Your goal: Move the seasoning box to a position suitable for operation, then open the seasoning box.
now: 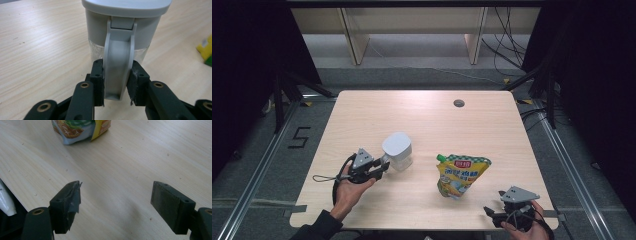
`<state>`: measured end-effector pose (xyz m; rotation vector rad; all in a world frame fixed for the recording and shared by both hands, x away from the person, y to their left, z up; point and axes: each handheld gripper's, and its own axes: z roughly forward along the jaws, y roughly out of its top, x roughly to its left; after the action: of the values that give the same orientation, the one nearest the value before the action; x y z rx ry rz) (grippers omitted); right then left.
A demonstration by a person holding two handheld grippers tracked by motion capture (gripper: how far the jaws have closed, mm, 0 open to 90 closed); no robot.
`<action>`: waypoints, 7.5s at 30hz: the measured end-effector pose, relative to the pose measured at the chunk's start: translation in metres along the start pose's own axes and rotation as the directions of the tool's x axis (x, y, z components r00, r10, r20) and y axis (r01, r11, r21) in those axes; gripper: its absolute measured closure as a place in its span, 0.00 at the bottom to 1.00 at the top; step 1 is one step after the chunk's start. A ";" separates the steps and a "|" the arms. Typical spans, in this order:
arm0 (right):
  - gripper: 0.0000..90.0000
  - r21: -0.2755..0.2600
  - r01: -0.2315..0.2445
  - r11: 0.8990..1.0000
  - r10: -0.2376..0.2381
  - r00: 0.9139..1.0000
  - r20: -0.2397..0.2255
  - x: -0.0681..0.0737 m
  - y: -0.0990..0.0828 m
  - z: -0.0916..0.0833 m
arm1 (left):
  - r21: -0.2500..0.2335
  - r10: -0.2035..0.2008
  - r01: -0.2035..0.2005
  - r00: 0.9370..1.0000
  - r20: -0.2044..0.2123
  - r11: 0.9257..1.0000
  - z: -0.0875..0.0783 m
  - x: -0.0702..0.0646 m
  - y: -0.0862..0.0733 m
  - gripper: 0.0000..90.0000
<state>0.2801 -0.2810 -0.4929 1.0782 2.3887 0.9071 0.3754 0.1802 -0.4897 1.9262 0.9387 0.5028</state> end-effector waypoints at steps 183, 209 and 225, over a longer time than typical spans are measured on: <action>1.00 -0.406 0.116 0.906 -0.212 0.957 -0.199 0.091 0.097 0.027 | -0.105 0.102 -0.075 0.956 0.274 0.992 -0.060 -0.062 0.021 0.98; 1.00 -0.453 0.133 0.882 -0.251 0.945 -0.211 0.110 0.121 0.023 | -0.051 0.120 -0.110 0.946 0.301 0.993 -0.071 -0.055 0.005 0.53; 1.00 -0.479 0.193 0.857 -0.326 0.921 -0.214 0.138 0.144 0.028 | 0.038 0.056 -0.067 0.971 0.234 0.997 -0.072 -0.039 -0.030 0.29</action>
<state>0.2836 -0.0918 -0.4240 0.4507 2.2873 1.5006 0.2914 0.1987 -0.4781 2.0092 0.7464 0.2841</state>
